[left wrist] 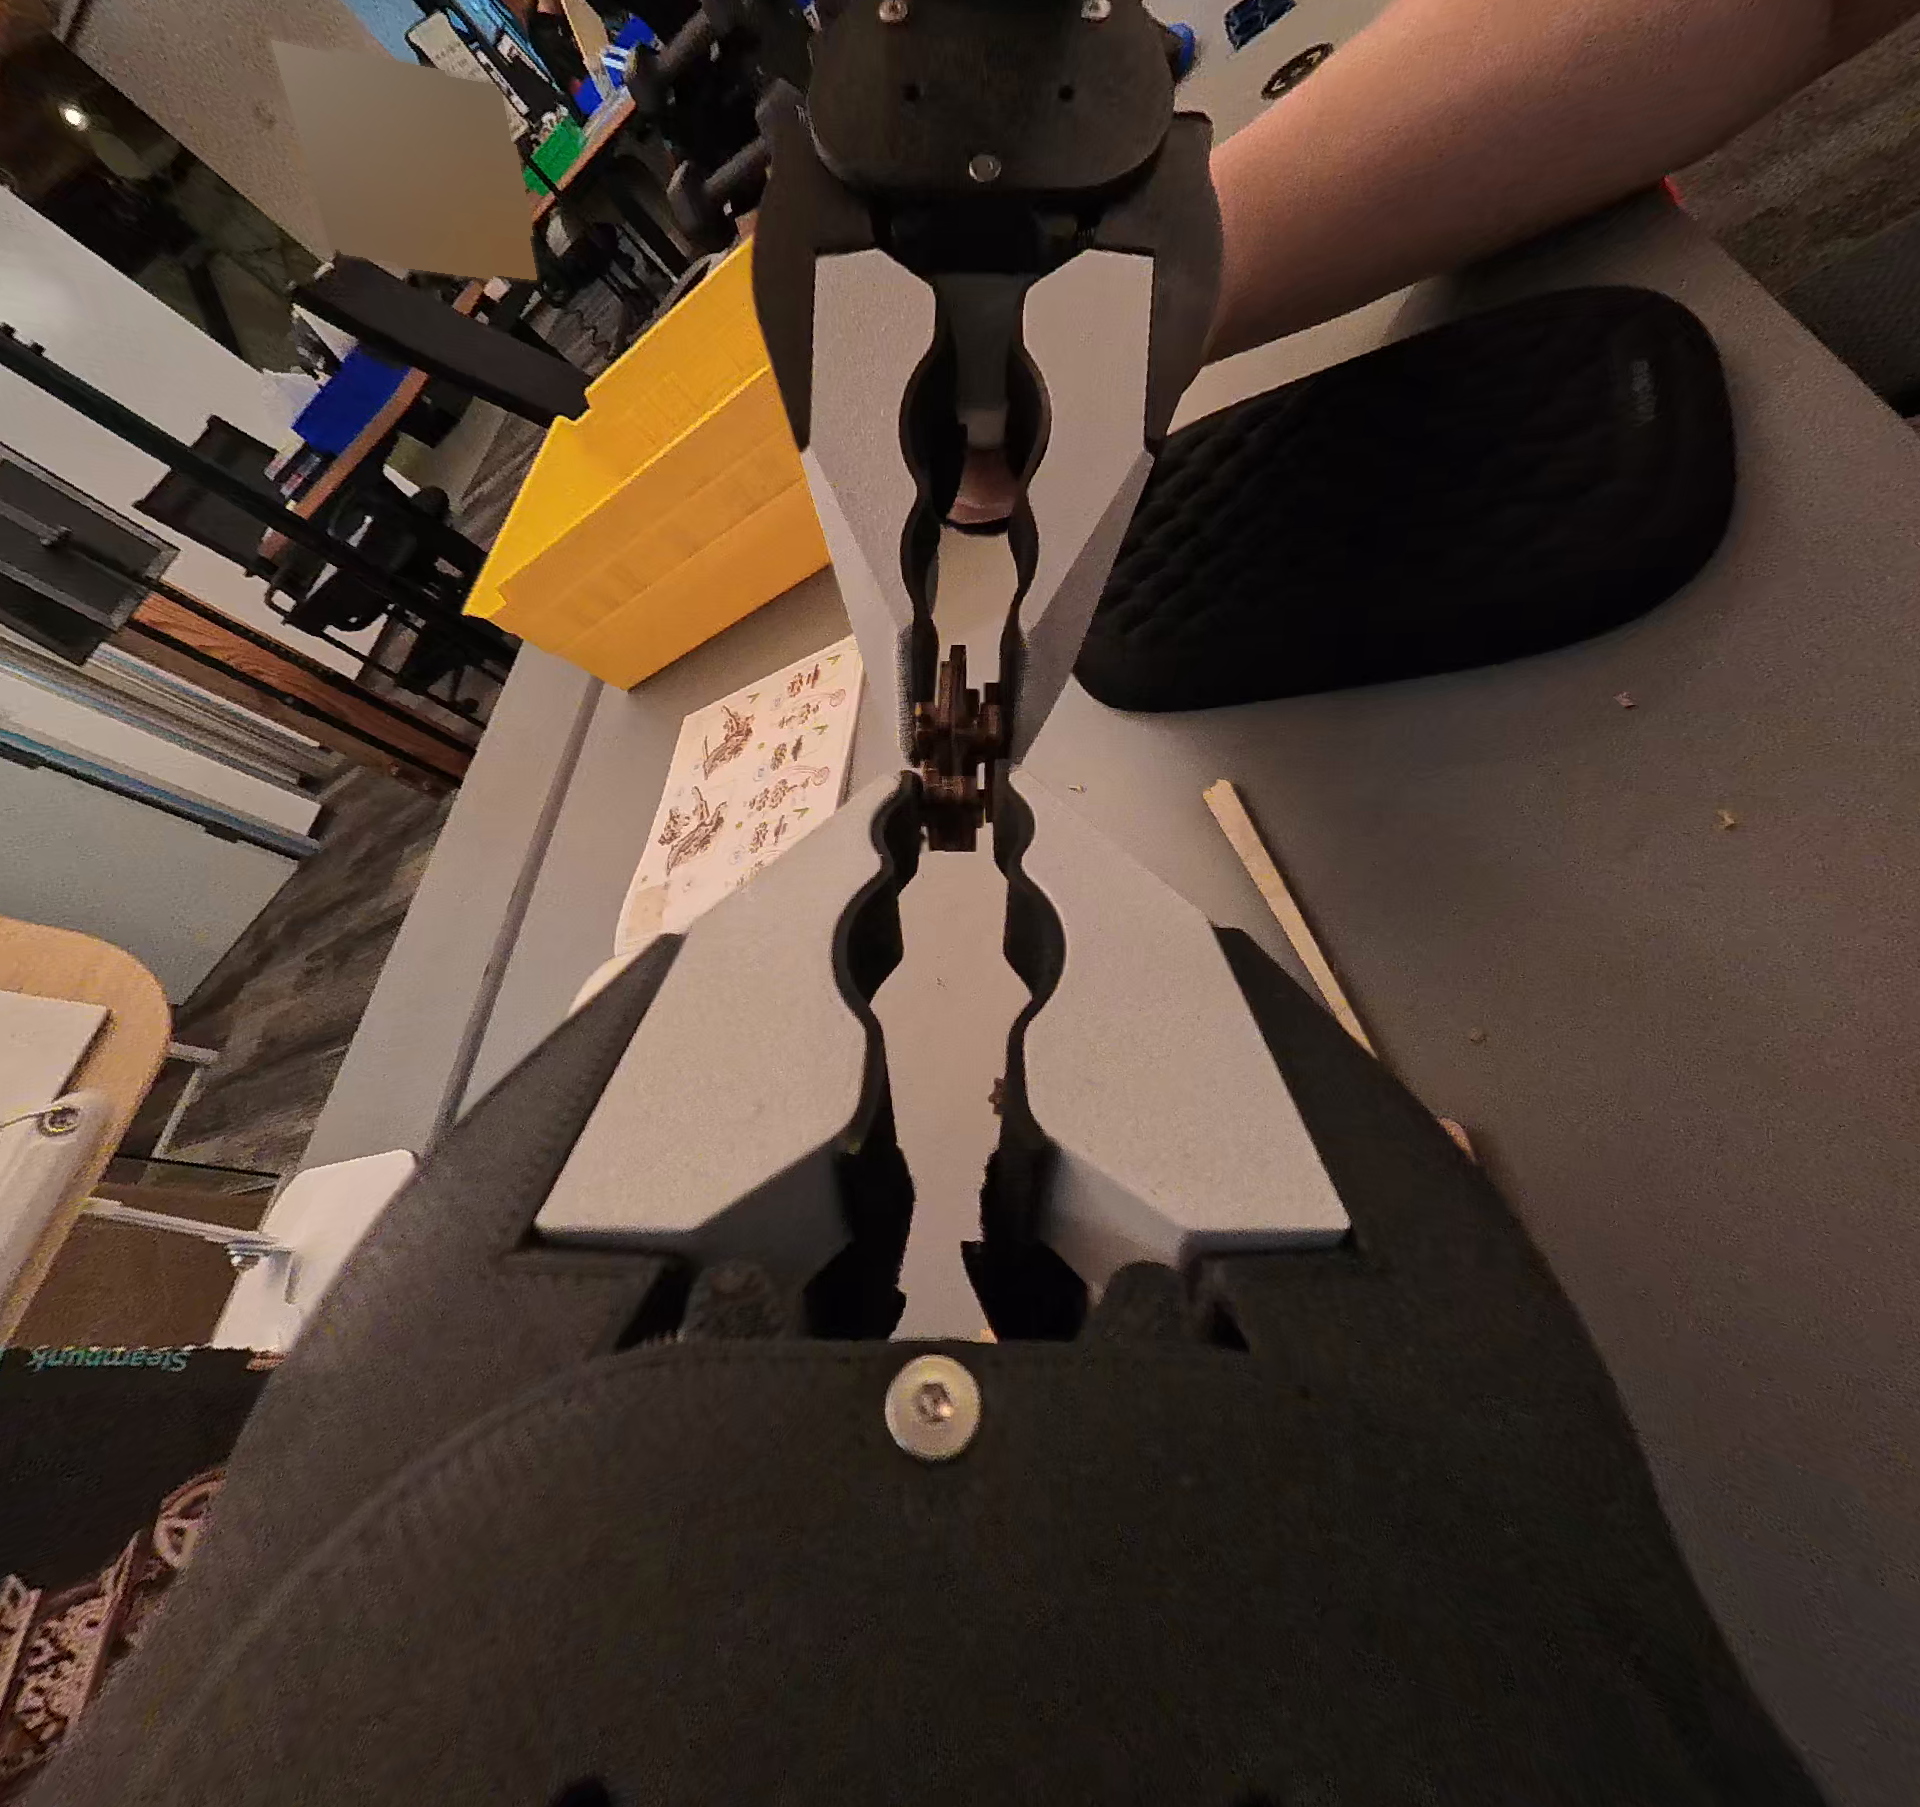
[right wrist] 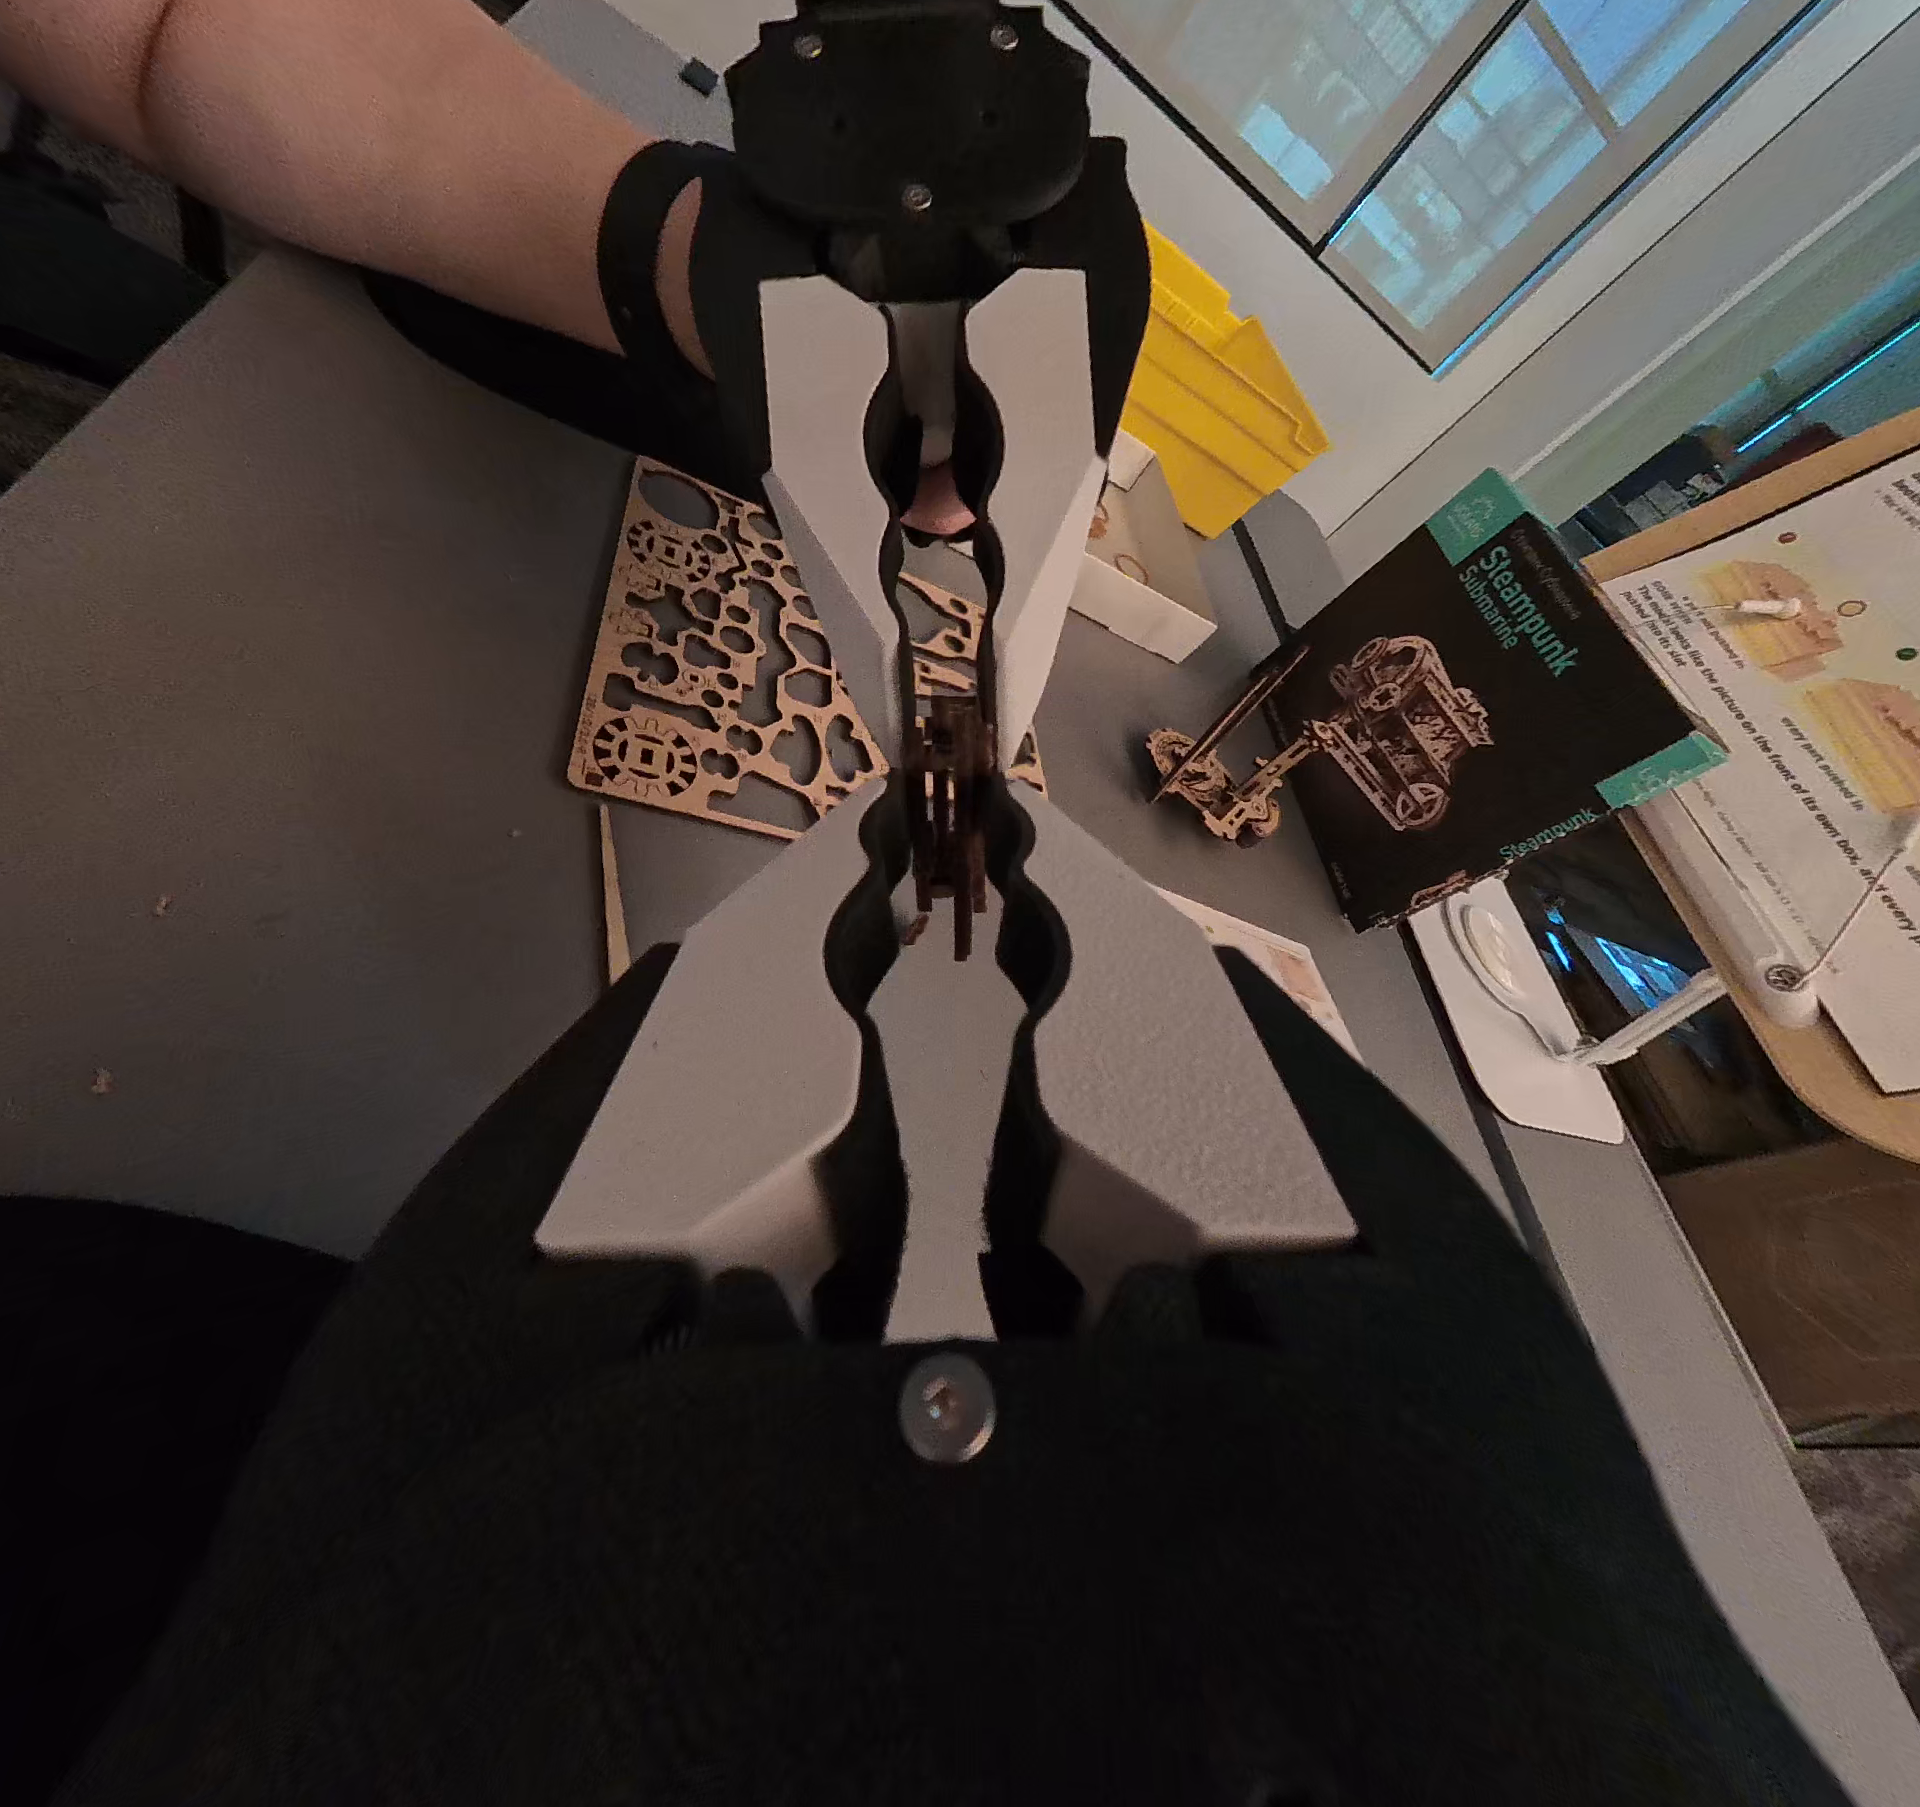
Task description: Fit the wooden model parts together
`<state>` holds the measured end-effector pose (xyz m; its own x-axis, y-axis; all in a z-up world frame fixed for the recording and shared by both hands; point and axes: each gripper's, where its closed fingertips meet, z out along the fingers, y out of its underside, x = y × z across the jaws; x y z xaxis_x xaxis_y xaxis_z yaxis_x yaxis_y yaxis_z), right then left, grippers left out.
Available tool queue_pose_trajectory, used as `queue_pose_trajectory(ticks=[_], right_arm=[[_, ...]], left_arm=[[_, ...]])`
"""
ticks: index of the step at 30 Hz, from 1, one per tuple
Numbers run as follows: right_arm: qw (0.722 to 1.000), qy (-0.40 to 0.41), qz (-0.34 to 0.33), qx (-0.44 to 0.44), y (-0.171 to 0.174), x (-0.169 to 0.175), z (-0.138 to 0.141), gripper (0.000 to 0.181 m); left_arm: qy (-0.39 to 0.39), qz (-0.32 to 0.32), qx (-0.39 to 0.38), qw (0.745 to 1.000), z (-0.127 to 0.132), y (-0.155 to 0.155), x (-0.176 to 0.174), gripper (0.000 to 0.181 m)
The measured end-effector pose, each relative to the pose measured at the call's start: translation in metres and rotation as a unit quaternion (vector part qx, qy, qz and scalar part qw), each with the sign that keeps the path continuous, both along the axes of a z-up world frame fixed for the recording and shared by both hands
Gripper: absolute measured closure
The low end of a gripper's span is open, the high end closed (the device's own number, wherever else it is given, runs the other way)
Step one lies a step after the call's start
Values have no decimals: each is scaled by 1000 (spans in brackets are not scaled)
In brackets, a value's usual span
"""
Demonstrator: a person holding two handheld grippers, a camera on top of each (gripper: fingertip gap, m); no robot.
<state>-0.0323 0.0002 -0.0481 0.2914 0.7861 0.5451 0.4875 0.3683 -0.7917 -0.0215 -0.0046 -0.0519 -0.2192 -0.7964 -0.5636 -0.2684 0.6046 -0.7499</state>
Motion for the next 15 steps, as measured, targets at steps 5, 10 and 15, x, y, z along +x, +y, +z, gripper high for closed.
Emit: queue_pose_trajectory(ticks=[5,10,15], right_arm=[[1000,-8,-7,-10,3,0,-6,171],[1000,-7,-12,-1,3,0,-5,171],[995,21,20,99,-6,1,17,170]], left_arm=[[19,8,-9,1000,-6,3,0,170],[19,9,-17,1000,-5,3,0,171],[-43,-6,-12,999,16,-4,1,167]])
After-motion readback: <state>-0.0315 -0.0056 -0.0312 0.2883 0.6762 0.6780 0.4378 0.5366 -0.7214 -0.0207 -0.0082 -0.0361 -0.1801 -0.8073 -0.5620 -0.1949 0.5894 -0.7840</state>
